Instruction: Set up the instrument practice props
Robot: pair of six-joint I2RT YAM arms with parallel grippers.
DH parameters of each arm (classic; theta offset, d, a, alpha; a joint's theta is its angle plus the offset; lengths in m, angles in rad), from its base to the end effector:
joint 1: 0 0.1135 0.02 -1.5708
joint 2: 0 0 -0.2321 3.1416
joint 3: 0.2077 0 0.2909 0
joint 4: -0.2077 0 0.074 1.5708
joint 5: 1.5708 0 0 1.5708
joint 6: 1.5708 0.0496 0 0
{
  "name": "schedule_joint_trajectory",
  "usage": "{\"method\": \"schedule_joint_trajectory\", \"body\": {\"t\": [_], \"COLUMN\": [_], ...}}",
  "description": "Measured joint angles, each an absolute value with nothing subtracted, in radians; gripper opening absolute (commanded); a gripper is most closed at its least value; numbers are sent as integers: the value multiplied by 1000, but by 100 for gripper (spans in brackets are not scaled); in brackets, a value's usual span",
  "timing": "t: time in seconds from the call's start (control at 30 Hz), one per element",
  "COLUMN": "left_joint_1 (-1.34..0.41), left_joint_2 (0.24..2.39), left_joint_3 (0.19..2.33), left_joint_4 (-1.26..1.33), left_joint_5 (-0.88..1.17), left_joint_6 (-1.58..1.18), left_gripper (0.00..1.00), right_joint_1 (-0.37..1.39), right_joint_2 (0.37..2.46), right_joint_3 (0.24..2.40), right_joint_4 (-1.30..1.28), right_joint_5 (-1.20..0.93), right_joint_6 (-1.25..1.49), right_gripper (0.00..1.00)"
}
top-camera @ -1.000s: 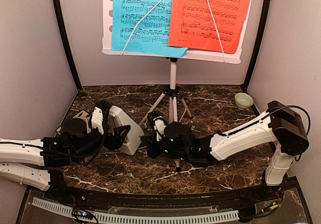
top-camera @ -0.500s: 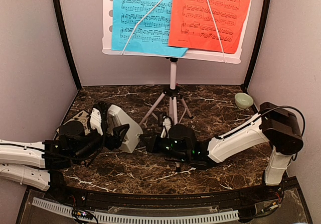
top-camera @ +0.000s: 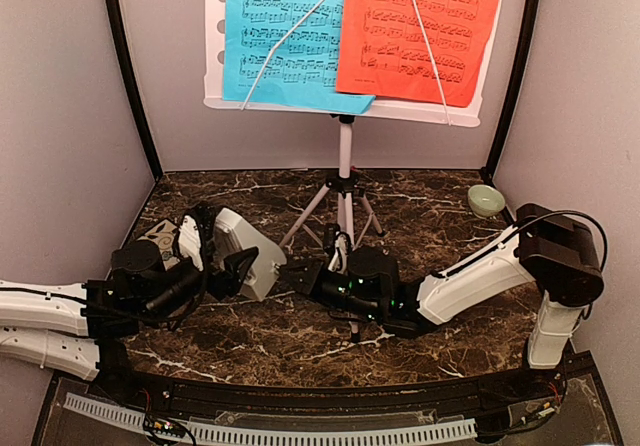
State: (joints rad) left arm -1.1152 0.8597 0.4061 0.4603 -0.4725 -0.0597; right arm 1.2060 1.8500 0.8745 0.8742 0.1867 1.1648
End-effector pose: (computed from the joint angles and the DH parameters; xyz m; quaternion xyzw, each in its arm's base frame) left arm 0.1386 -0.2315 0.2193 0.2016 0.6756 -0.2450 0.6656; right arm 0.1568 0.3847 0.1222 0.0473 0.7399 0.5925 0.3150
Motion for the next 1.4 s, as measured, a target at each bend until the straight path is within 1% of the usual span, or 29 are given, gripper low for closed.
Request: {"method": "schedule_joint_trajectory", "body": {"t": [0.1, 0.17, 0.2, 0.3, 0.37, 0.53, 0.67, 0.73, 0.77, 0.83, 0.9, 0.97, 1.0, 1.07, 1.2, 1.27, 1.4], "left_joint_1": [-1116, -1116, -1117, -1117, -1115, -1095, -1082, -1079, -1079, -1079, -1078, -1078, -1078, -1078, -1078, -1078, -1078], "left_joint_2": [887, 911, 926, 977, 1008, 1079, 1113, 1118, 1122, 1137, 1154, 1161, 1161, 1156, 1073, 1023, 949], "left_joint_3": [439, 450, 452, 452, 451, 449, 417, 382, 368, 358, 358, 358, 358, 358, 358, 358, 358], "left_joint_4": [405, 374, 356, 310, 295, 318, 394, 449, 468, 492, 516, 529, 529, 540, 553, 553, 547], "left_joint_5": [-467, -435, -413, -351, -316, -252, -213, -193, -184, -167, -147, -131, -123, -113, -110, -111, -110], "left_joint_6": [-89, -118, -134, -169, -179, -184, -180, -171, -163, -149, -133, -123, -119, -113, -112, -112, -102], "left_gripper": [13, 14, 15, 17, 17, 22, 29, 35, 39, 52, 66, 84, 89, 91, 91, 88, 74], "right_joint_1": [1201, 1195, 1191, 1184, 1184, 1184, 1185, 1185, 1185, 1185, 1185, 1185, 1185, 1185, 1186, 1185, 1185], "right_joint_2": [1843, 1823, 1805, 1738, 1686, 1589, 1565, 1565, 1565, 1565, 1568, 1573, 1575, 1575, 1600, 1617, 1647], "right_joint_3": [859, 825, 801, 732, 708, 736, 809, 849, 860, 888, 916, 941, 953, 967, 975, 977, 1005], "right_joint_4": [862, 858, 853, 830, 794, 678, 601, 564, 552, 513, 475, 446, 433, 411, 388, 374, 357], "right_joint_5": [167, 149, 139, 109, 98, 76, 54, 44, 42, 40, 40, 40, 40, 39, 40, 39, 26], "right_joint_6": [1118, 1061, 1032, 945, 882, 736, 656, 623, 613, 596, 583, 577, 576, 576, 577, 577, 582], "right_gripper": [28, 49, 57, 70, 75, 77, 75, 75, 75, 75, 75, 74, 74, 73, 72, 72, 72]}}
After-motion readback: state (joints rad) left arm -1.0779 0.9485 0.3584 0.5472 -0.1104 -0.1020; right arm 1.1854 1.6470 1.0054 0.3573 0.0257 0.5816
